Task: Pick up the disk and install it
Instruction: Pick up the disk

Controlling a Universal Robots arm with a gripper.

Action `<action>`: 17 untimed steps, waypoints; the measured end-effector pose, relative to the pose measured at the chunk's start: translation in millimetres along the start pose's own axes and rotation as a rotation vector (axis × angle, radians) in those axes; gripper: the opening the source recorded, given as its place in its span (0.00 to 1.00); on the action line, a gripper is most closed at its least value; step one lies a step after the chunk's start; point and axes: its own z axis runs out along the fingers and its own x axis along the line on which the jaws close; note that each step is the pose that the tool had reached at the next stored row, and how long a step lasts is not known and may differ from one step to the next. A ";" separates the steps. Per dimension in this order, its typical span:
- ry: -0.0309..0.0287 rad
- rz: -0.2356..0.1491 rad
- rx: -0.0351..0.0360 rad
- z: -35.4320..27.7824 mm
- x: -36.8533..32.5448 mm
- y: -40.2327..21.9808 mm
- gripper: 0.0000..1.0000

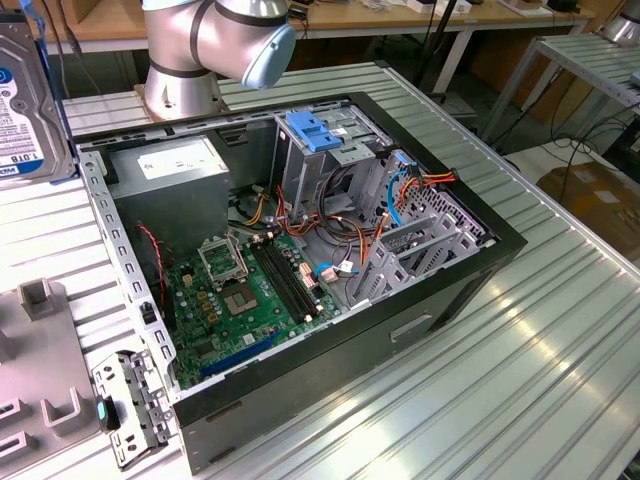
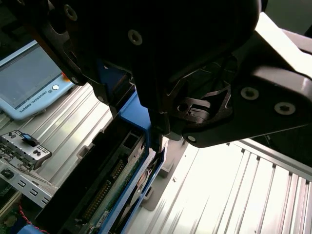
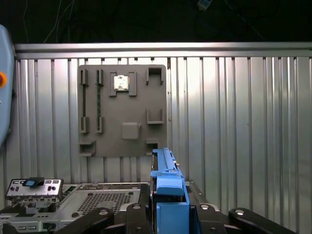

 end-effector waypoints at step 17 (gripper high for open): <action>0.0000 0.000 0.0000 -0.3 11.3 -15.2 0.37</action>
